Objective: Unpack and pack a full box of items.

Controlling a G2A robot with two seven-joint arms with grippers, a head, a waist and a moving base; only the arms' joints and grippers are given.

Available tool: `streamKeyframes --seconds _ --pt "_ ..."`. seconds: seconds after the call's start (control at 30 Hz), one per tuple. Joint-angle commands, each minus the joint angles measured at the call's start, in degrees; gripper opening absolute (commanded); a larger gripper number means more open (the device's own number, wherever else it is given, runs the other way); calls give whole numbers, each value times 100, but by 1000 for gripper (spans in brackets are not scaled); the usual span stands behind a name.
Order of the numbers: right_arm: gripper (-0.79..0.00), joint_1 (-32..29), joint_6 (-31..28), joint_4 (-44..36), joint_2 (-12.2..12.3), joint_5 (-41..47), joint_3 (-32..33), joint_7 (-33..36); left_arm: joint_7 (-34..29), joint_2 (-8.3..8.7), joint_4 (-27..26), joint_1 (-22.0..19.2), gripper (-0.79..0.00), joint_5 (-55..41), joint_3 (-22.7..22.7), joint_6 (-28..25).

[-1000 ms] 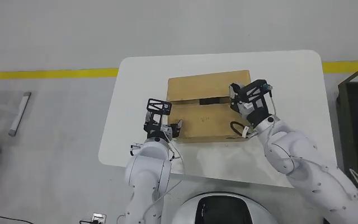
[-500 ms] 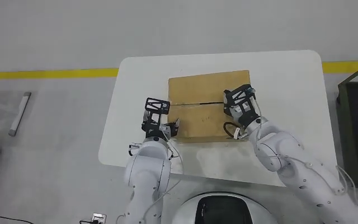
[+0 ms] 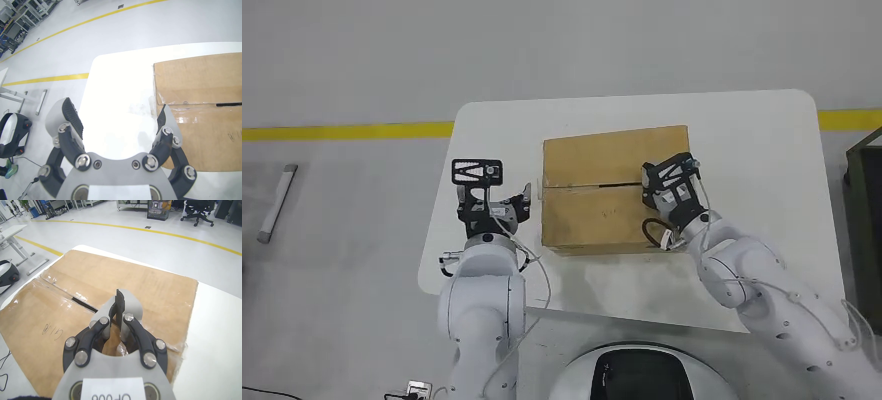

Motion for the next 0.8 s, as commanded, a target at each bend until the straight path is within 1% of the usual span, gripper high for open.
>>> streamKeyframes --seconds 0.0,0.07,0.13,0.17,0.23,0.27,0.33,0.37,0.47,0.6,0.63,0.7,0.77 --pt "-785 -20 -8 -18 -6 13 42 13 0 0 0 0 0 -1 0 1" --pt "-785 -39 -26 -30 -12 12 86 30 0 0 0 0 0 -1 0 1" --pt "-785 -60 -41 -36 -21 27 121 35 255 11 44 94 0 59 -91 113" --pt "-785 -67 -52 -39 -25 24 133 39 429 32 168 140 0 452 -163 198" --pt "-785 -80 -64 -45 -35 21 151 55 982 82 488 217 0 1504 -133 329" --pt "-785 -84 -78 -53 -40 15 151 65 1127 93 698 287 0 1774 -117 422" --pt "-785 -88 -85 -74 -53 9 154 71 1231 95 932 335 0 1884 -158 602" --pt "-785 -86 -83 -79 -60 2 151 78 1340 104 1076 348 0 2025 -160 582" --pt "-785 -79 -83 -80 -80 -23 150 83 1567 109 1351 369 0 1974 -189 611" --pt "-785 -88 -85 -83 -103 -65 164 85 1810 128 1863 300 0 1948 -262 392" --pt "-785 -90 -86 -84 -108 -80 168 91 1881 133 1935 262 0 1974 -273 362" --pt "-785 -100 -93 -97 -117 -96 187 107 1920 123 2095 212 0 1704 -278 303" --pt "-785 -113 -96 -109 -125 -107 213 118 2003 130 2279 131 0 1785 -259 223"
